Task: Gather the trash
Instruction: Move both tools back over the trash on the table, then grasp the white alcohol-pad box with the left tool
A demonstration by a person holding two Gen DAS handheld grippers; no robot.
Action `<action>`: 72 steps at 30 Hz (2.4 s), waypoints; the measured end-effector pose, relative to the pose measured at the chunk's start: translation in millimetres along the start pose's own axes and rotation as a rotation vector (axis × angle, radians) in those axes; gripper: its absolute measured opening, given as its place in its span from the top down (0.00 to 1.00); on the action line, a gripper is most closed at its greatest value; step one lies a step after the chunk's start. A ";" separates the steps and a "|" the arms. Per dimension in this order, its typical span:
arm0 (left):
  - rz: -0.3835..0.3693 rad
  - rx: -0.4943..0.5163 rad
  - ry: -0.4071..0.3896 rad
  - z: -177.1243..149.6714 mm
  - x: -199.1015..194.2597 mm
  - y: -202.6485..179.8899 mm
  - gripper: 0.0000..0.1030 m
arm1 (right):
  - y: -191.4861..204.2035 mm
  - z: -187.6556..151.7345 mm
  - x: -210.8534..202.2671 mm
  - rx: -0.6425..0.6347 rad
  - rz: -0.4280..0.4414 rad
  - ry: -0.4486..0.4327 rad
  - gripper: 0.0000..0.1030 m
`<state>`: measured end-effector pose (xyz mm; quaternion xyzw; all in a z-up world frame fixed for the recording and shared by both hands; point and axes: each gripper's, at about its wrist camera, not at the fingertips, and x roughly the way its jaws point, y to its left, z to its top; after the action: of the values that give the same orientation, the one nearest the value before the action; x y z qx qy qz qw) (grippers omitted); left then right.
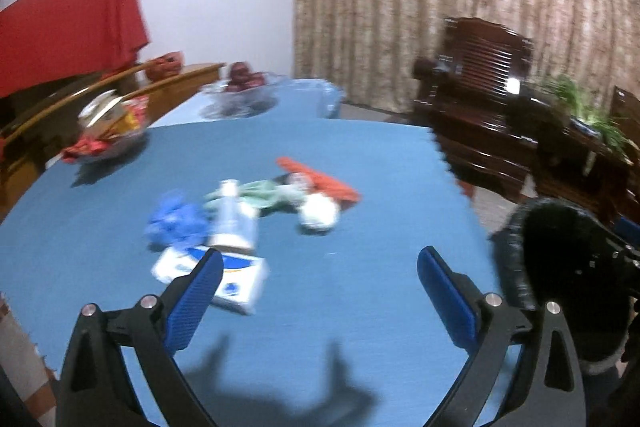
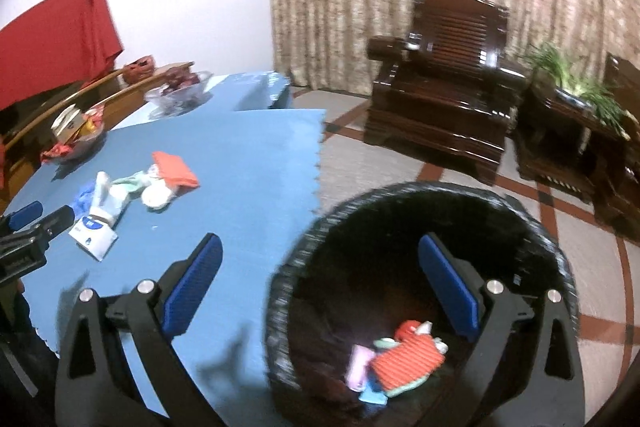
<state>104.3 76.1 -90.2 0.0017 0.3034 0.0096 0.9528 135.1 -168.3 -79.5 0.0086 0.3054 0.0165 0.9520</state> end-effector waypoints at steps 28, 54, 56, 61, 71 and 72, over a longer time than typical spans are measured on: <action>0.158 -0.104 0.258 -47.6 110.5 67.8 0.12 | 109.7 -6.1 101.1 -0.122 0.118 0.103 0.07; 0.244 -0.245 0.289 -53.3 104.4 115.9 0.11 | 149.3 -22.2 130.3 -0.197 0.158 0.160 0.07; 0.246 -0.250 0.291 -47.7 113.4 115.6 0.11 | 151.7 -21.9 134.1 -0.199 0.158 0.162 0.07; 0.261 -0.264 0.313 -42.1 132.1 120.0 0.10 | 155.9 -21.8 140.8 -0.204 0.163 0.167 0.07; 0.318 -0.292 0.336 -63.4 113.2 143.1 0.12 | 158.5 -22.5 144.5 -0.217 0.170 0.180 0.07; 0.323 -0.283 0.334 -62.2 113.1 143.1 0.12 | 159.6 -22.2 144.5 -0.218 0.172 0.178 0.07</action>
<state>158.1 221.3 -205.0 -0.0847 0.4478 0.2038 0.8665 235.5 -3.4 -177.4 -0.0701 0.3832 0.1317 0.9115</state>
